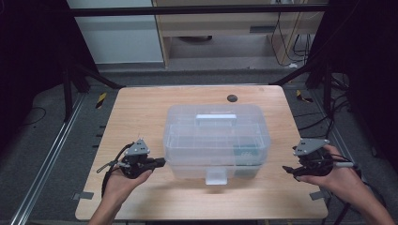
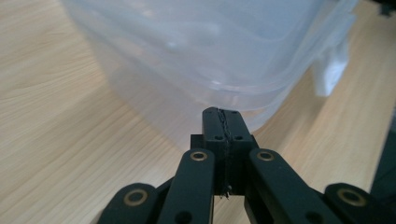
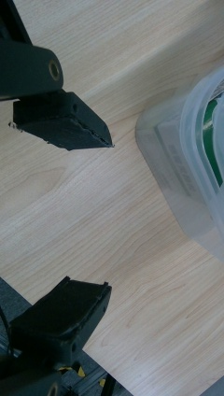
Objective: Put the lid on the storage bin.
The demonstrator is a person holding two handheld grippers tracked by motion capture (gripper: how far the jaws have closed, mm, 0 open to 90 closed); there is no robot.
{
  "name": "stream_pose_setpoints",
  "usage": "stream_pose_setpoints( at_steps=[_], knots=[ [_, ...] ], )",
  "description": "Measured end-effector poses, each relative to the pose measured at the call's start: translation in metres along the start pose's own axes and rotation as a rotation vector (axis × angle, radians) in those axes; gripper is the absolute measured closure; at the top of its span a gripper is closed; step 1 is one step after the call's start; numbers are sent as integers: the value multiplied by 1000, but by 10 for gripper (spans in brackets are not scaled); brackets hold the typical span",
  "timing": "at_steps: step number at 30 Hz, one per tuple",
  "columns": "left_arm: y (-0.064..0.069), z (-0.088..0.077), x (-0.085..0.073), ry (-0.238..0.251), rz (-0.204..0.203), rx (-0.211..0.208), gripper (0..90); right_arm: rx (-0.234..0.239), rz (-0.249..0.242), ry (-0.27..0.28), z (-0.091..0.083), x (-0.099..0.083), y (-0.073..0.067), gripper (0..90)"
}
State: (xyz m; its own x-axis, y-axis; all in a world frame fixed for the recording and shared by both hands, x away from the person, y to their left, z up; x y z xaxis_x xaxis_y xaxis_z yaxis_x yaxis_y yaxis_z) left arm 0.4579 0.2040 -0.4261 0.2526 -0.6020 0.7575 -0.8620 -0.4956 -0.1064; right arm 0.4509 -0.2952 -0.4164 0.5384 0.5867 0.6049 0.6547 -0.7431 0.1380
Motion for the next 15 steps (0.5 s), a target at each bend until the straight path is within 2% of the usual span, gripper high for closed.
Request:
stream_pose_setpoints(
  at_steps=[1,2,3,4,5,8,9,10,13,15],
  knots=[
    [0,0,0,0,0,0,900,0,0,0,0,0,0,242],
    [-8,-12,-1,21,-14,26,900,-3,-2,3,1,1,0,242],
    [-8,-12,-1,21,-14,26,900,-3,-2,3,1,1,0,242],
    [-14,-20,-2,-7,-1,80,900,-7,-2,3,2,1,0,241],
    [-20,-24,-3,-23,10,117,900,-11,3,4,3,1,1,241],
    [-38,-33,-7,-13,-30,157,900,-29,19,9,10,2,3,230],
    [-53,-33,-12,-38,-38,205,900,-50,26,7,16,3,7,221],
    [-53,-33,-12,-38,-38,205,900,-64,33,4,20,3,8,221],
    [-75,-29,-18,-26,-94,241,900,-86,45,-1,27,5,14,220],
    [-88,-22,-23,-43,-107,271,900,-108,68,1,34,8,21,224]
  ],
)
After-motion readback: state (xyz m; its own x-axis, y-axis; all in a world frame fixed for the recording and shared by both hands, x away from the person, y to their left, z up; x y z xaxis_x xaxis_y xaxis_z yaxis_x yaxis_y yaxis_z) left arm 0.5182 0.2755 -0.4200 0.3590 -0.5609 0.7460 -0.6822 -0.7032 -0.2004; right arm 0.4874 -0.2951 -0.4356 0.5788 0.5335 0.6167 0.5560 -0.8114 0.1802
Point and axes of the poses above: each handheld gripper's, and its own axes: z roughly forward along the jaws, x roughly out of its top, y roughly to its right, the point moved 3 cm from there along z, roughly forward along the jaws, and after that the axes turned 13 degrees about z, right-handed, at the moved point
